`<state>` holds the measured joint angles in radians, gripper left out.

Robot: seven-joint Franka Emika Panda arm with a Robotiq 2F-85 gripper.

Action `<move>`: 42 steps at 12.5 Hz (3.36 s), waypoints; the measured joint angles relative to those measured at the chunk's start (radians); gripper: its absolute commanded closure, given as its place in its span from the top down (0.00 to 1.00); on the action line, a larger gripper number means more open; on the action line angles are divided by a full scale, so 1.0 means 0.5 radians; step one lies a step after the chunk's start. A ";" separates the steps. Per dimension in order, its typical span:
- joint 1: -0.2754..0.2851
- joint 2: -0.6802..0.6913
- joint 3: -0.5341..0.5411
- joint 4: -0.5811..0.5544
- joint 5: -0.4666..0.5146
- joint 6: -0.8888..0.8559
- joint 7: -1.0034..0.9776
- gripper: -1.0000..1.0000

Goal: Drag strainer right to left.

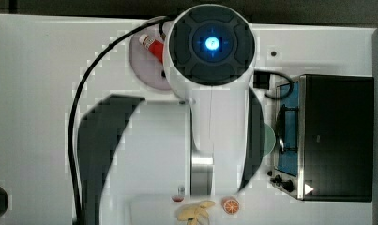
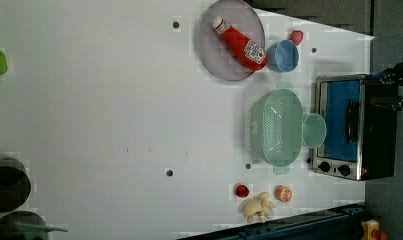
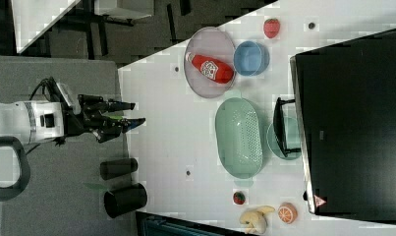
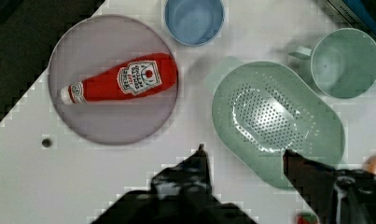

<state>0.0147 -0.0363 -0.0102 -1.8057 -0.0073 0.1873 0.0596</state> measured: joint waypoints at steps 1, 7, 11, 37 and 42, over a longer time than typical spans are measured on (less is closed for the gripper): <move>-0.003 -0.208 -0.003 -0.230 -0.043 -0.176 -0.001 0.80; -0.059 -1.191 -0.049 -0.568 -0.124 -0.296 -0.014 1.00; -0.071 -1.014 -0.032 -0.869 -0.079 0.286 0.030 1.00; 0.186 0.774 0.047 -1.354 -0.092 2.024 1.570 1.00; 0.359 0.803 0.049 -1.334 -0.095 1.991 1.734 1.00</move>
<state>0.1942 0.3650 0.0145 -2.4727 -0.0547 1.1826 0.9268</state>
